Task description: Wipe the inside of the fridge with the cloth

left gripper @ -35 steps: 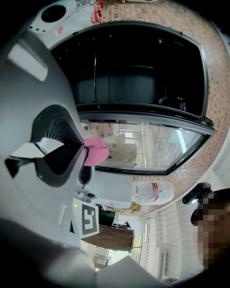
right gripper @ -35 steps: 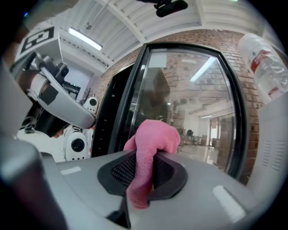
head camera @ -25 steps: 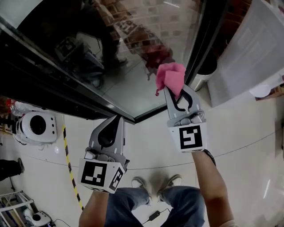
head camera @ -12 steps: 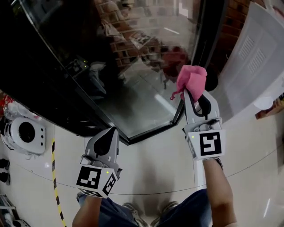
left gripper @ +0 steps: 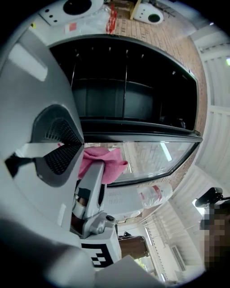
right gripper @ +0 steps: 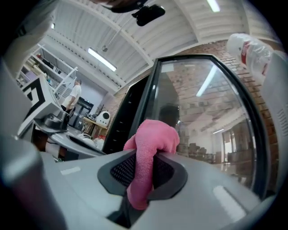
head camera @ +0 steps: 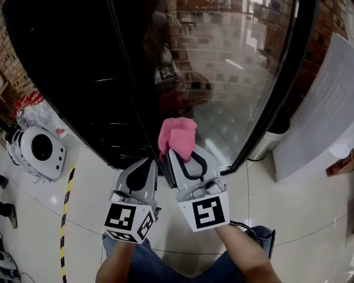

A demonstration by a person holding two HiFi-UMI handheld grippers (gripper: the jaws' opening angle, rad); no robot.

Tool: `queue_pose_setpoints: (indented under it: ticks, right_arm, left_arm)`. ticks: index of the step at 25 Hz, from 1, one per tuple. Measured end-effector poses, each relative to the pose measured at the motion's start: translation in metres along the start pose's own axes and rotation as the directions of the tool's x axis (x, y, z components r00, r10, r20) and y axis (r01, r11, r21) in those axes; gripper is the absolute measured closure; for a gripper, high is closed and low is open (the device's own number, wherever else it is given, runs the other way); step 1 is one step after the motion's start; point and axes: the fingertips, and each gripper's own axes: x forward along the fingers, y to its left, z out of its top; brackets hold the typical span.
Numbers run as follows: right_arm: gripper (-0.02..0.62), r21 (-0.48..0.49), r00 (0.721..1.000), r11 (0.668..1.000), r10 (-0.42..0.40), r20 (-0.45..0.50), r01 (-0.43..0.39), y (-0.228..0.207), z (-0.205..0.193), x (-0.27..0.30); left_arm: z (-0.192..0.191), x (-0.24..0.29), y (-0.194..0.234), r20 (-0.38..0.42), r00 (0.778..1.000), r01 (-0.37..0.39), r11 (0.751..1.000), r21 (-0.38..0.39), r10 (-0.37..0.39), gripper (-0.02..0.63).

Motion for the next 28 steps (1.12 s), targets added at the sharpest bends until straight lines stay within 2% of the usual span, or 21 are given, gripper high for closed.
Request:
queue_pose_setpoints:
  ticks: [4,9,12,16,21,25,28]
  right_arm:
    - [0.538,-0.024,0.999,0.999,0.045,-0.013,-0.046,0.023,-0.008,0.011]
    - [0.538,-0.028,0.999,0.999,0.023,0.023,-0.023,0.002,-0.011,0.002]
    - [0.538,-0.028,0.999,0.999,-0.033,0.034,0.034,-0.033,-0.022,-0.017]
    - [0.538,-0.018,0.991,0.991,-0.134,-0.017,0.134,-0.090,-0.051,-0.048]
    - [0.538,-0.062,0.959,0.964,-0.263,-0.101,0.258,-0.155,-0.091,-0.080]
    - [0.538,-0.074,0.929,0.941,-0.338,-0.152,0.330,-0.188,-0.110,-0.095]
    - [0.538,-0.082,0.920,0.936,-0.351,-0.176,0.342,-0.196,-0.118,-0.098]
  left_arm:
    - [-0.007,-0.013,0.012,-0.004,0.999,-0.039,0.999,-0.025,0.039,0.591]
    - [-0.008,-0.015,0.007,0.001,0.999,-0.042,0.999,-0.028,0.042,0.591]
    - [-0.011,-0.009,-0.004,0.004,1.000,-0.026,0.999,-0.020,0.026,0.591]
    - [-0.023,-0.002,-0.017,-0.018,1.000,-0.002,1.000,-0.015,0.002,0.591]
    - [-0.034,0.005,-0.030,-0.041,0.999,0.029,1.000,0.003,-0.028,0.591]
    - [-0.040,0.007,-0.032,-0.051,0.998,0.034,0.999,0.007,-0.034,0.591]
    - [-0.044,0.007,-0.031,-0.053,0.998,0.029,1.000,0.008,-0.029,0.591]
